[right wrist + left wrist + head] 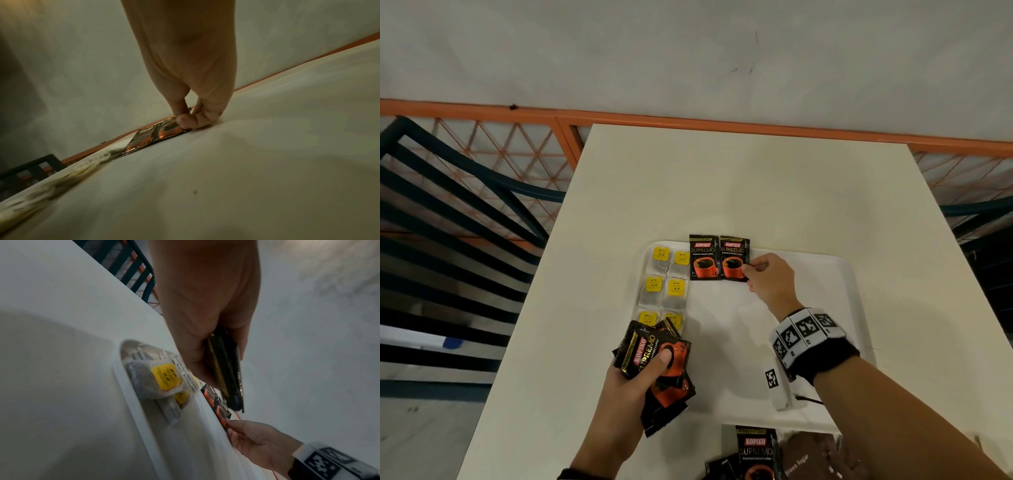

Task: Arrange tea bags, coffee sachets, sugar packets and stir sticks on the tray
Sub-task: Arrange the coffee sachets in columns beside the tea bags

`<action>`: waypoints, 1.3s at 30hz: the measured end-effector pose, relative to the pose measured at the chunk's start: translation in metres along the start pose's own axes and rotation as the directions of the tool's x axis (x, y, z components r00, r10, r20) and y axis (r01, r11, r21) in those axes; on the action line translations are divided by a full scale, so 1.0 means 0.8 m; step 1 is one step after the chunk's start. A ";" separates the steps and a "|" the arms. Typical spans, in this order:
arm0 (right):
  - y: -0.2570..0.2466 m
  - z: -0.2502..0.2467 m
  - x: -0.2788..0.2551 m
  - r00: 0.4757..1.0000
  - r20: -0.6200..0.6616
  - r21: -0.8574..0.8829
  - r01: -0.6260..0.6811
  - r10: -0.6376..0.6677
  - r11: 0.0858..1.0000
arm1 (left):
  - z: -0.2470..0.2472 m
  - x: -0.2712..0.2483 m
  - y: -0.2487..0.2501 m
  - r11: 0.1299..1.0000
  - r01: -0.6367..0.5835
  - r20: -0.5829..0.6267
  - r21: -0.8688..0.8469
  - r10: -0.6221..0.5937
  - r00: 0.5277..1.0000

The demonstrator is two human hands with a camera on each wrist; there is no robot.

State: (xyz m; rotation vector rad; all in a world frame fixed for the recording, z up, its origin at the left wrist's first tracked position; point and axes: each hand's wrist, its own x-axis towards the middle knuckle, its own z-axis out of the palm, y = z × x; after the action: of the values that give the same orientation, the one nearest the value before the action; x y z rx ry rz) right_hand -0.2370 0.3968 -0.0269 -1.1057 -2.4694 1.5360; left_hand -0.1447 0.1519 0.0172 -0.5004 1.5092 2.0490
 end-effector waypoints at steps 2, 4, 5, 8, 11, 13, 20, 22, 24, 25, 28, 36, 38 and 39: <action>0.001 -0.001 -0.002 0.999 -0.025 -0.059 0.019 -0.020 0.998 | 0.000 0.000 0.000 1.000 -0.002 0.004 0.002 0.002 1.000; -0.006 -0.002 -0.015 0.994 -0.037 -0.119 0.100 -0.105 0.988 | 0.001 0.001 0.001 1.000 -0.002 0.009 -0.007 0.002 1.000; -0.014 -0.002 -0.028 0.986 -0.005 -0.117 0.164 -0.165 0.980 | 0.001 0.001 0.001 1.000 0.000 0.012 -0.012 0.000 1.000; -0.038 -0.003 -0.075 0.902 0.330 -0.025 0.303 -0.278 0.953 | 0.003 0.003 0.002 1.000 0.003 0.021 -0.020 -0.002 1.000; -0.051 -0.003 -0.116 0.682 0.694 0.016 0.303 -0.228 0.953 | 0.005 0.005 0.003 1.000 -0.024 0.028 -0.009 0.024 0.999; -0.048 0.001 -0.128 0.616 0.762 0.045 0.260 -0.201 0.965 | 0.005 0.003 0.003 0.999 -0.044 0.037 -0.015 0.044 0.998; -0.029 0.006 -0.138 0.717 0.681 0.178 0.037 -0.150 0.983 | -0.004 0.001 0.004 0.995 -0.035 0.040 -0.089 0.039 0.998; -0.026 0.002 -0.136 0.725 0.677 0.212 -0.028 -0.126 0.977 | -0.009 0.003 0.003 0.995 -0.011 0.037 -0.102 0.015 0.999; -0.023 -0.003 -0.133 0.738 0.668 0.269 -0.112 -0.101 0.957 | -0.012 0.003 0.004 0.994 -0.001 0.024 -0.108 0.003 1.000; -0.023 -0.005 -0.129 0.757 0.649 0.302 -0.165 -0.076 0.939 | -0.013 0.003 0.004 0.993 0.001 0.019 -0.114 0.001 1.000; -0.022 -0.006 -0.114 0.860 0.510 0.292 -0.192 0.018 0.937 | -0.012 0.002 0.004 0.992 0.012 0.009 -0.122 -0.011 1.000; -0.011 0.017 -0.072 0.962 0.246 0.151 -0.162 0.122 0.975 | -0.012 0.000 0.004 0.993 0.050 0.010 -0.103 -0.050 0.999; -0.011 0.022 -0.070 0.968 0.219 0.134 -0.153 0.121 0.979 | -0.013 0.000 0.005 0.993 0.053 0.004 -0.104 -0.053 0.999; -0.010 0.024 -0.069 0.973 0.203 0.122 -0.139 0.113 0.983 | -0.013 0.000 0.005 0.993 0.053 0.005 -0.107 -0.053 0.999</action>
State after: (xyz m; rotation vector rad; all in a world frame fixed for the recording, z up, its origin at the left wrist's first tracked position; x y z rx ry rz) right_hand -0.2072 0.3476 -0.0121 -1.1620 -2.4067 1.9041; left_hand -0.1476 0.1407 0.0170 -0.5738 1.3752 2.0966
